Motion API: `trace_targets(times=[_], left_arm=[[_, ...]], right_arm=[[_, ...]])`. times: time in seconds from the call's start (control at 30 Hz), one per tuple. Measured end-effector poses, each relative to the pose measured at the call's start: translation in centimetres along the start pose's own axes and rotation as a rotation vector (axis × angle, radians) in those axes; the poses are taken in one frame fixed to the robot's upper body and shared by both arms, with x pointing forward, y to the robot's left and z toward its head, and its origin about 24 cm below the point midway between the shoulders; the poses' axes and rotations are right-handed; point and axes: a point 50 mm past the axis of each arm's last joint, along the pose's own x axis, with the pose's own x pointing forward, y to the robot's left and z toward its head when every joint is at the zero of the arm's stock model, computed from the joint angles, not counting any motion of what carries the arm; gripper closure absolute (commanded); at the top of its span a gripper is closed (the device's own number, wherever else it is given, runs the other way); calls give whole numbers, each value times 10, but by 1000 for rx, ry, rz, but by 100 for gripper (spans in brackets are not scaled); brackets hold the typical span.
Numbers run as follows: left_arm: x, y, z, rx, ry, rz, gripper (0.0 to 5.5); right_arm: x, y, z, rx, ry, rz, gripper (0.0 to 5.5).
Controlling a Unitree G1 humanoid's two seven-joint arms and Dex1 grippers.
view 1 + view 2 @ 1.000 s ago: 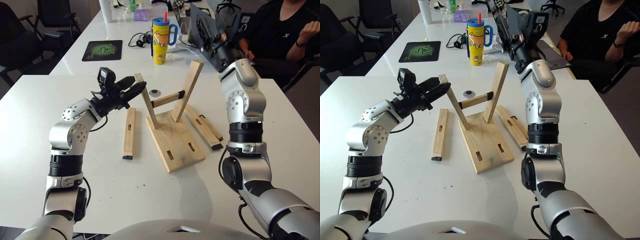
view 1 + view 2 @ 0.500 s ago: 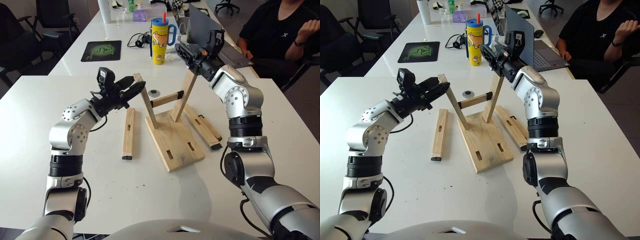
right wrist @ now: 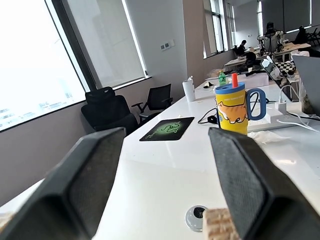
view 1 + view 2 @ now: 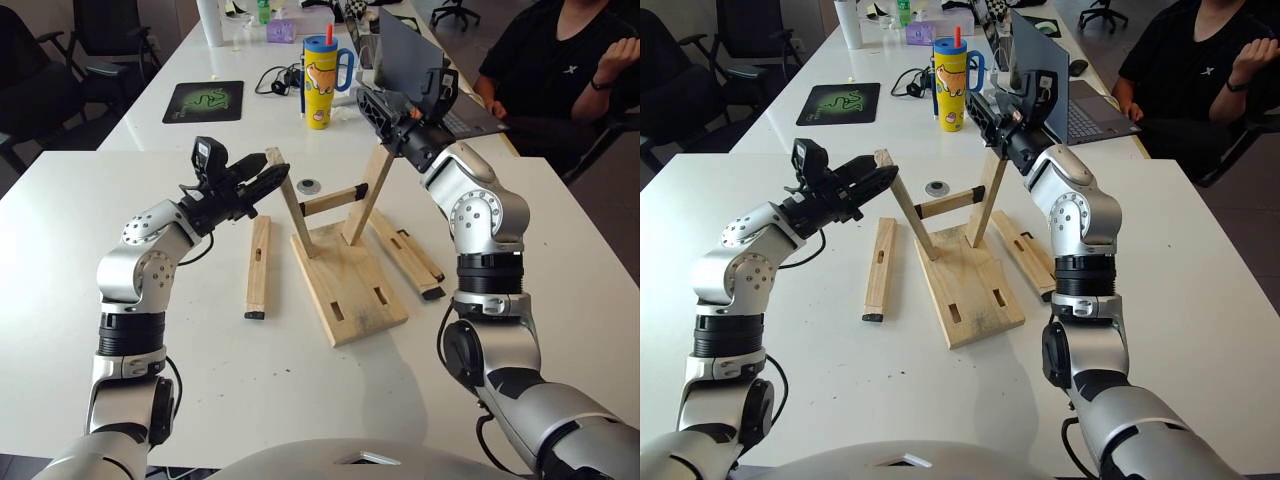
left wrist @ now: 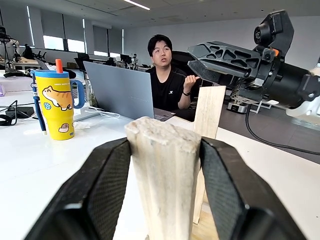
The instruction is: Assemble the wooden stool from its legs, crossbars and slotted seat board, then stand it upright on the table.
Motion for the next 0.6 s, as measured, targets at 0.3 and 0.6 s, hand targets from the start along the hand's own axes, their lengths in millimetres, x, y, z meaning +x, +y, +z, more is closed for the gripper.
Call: trace_targets(times=[0.3,0.6], left_arm=[[-2,5,6,-53,-88,100,251],[-10,15,15,-61,-188,225,251]], right_arm=[[-6,-17,15,149,-186,-76,235],[-8,-32,14,147,-199,-160,235]])
